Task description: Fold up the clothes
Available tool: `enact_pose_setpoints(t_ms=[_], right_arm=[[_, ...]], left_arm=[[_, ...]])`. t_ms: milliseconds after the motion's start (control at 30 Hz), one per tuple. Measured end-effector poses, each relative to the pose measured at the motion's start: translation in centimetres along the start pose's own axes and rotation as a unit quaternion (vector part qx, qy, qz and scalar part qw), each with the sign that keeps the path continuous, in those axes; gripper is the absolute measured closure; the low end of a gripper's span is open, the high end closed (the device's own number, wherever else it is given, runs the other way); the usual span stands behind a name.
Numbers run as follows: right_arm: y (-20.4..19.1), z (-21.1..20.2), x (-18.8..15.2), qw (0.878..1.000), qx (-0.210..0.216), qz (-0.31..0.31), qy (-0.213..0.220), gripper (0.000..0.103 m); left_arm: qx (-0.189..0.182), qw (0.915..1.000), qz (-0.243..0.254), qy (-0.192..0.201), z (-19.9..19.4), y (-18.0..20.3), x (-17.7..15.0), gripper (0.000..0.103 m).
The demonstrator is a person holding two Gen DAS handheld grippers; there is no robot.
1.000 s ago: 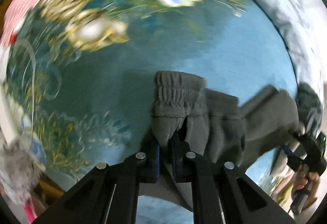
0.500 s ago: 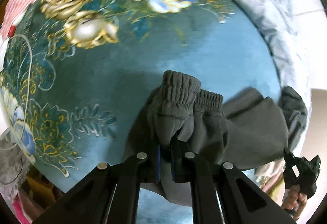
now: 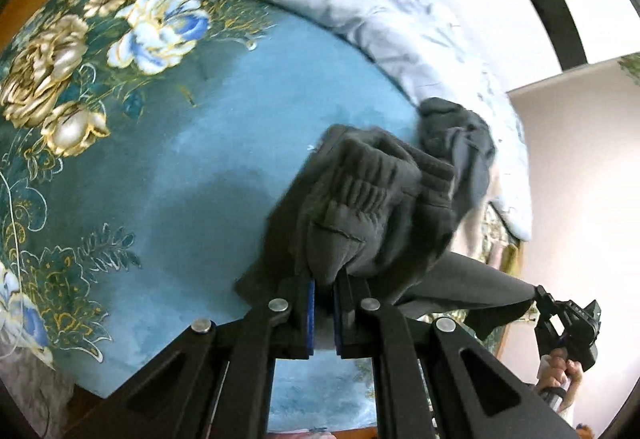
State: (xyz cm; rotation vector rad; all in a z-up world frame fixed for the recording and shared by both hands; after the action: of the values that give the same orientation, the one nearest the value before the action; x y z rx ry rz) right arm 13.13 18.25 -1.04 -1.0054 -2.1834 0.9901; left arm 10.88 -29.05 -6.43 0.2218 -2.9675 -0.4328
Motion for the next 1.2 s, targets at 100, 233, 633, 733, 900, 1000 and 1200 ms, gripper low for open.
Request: enact_pose_setpoints(t_ms=[100,233,633,733,900,1000,1200], right_arm=[[-0.3,-3.3,1.8,0.999,-0.007,-0.014,0.028,0.1],[-2.0,-2.4,3.3,0.999,-0.003,-0.028,0.03,0.1],[-15.1,15.8,2.3,0.991,0.038,-0.109,-0.069,0.1],[-18.3,22.0,1.2,0.983,0.028,-0.145,-0.106,0.1],[-20.2,31.3,-1.6,0.963,-0.007,-0.195,-0.185,0.096],[-19.0,34.3,-2.9,0.953,-0.023,-0.208,-0.218,0.085],[-11.2,33.8,-2.1,0.961,-0.068,-0.173,-0.204,0.059]], left_arm=[[0.008,0.9998,-0.02,0.006,-0.4,-1.8,-0.7,0.097],[0.029,0.9955,-0.089,0.012,-0.3,-6.5,-0.8,0.097],[0.118,0.9467,-0.3,-0.005,1.5,-23.3,-2.7,0.097],[0.122,0.9395,-0.32,-0.017,2.4,-24.6,-3.0,0.097],[0.134,0.9315,-0.335,-0.045,4.3,-25.5,-3.2,0.097],[0.144,0.9292,-0.335,-0.057,5.0,-25.7,-3.0,0.097],[0.165,0.9207,-0.344,-0.082,6.3,-26.4,-3.2,0.097]])
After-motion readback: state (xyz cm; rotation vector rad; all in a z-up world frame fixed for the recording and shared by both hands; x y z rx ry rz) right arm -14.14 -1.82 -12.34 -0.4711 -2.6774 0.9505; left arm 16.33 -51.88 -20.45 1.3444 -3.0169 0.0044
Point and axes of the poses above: each gripper's, at about its wrist camera, not at the fingertips, and z roughly the way its jaws point, y to its right, x to its top, the point moved 6 cm from there along z, roughly the way its jaws point, and after that the axes turned 11 degrees about x, right-handed, at the moved point
